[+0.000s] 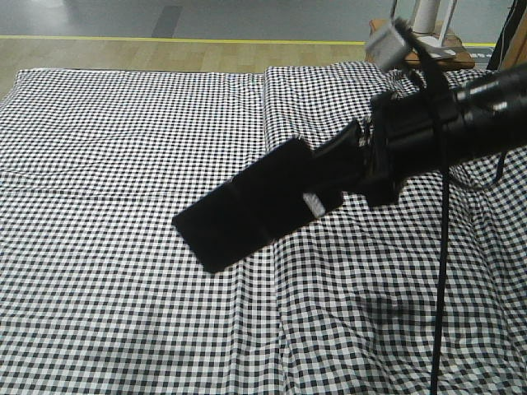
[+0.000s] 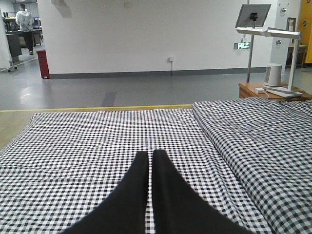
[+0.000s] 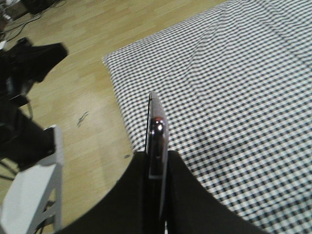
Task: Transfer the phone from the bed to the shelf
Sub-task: 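Lift the black phone off the sheet with the right gripper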
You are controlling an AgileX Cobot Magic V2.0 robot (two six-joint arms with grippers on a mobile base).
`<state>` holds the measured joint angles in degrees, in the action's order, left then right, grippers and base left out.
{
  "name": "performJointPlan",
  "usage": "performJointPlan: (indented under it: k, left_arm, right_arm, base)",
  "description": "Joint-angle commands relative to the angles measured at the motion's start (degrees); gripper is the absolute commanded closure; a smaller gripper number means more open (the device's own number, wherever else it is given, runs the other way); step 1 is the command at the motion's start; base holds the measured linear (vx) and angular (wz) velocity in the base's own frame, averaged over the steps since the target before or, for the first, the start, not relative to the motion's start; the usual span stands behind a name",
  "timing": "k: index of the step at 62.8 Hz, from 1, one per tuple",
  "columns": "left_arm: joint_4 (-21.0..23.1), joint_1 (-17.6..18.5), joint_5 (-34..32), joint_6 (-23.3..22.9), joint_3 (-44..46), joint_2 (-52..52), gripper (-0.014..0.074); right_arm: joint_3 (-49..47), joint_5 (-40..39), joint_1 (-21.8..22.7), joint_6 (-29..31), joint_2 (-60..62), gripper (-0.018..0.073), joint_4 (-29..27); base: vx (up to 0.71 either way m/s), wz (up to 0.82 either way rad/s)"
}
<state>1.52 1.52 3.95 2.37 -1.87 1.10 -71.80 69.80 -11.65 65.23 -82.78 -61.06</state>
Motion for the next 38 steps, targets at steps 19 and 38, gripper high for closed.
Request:
performJointPlan:
  k: [19, 38]
  left_arm:
    - [0.60, -0.11, -4.31, -0.50, 1.38, 0.33, 0.0595]
    - [0.60, -0.11, -4.31, -0.50, 1.38, 0.33, 0.0595]
  right_arm:
    - [7.48, 3.98, -2.56, 3.43, 13.27, 0.0562, -12.42]
    - [7.48, 3.98, -2.56, 2.93, 19.25, 0.0562, -13.39]
  base:
    - [0.00, 0.00]
    - [0.00, 0.00]
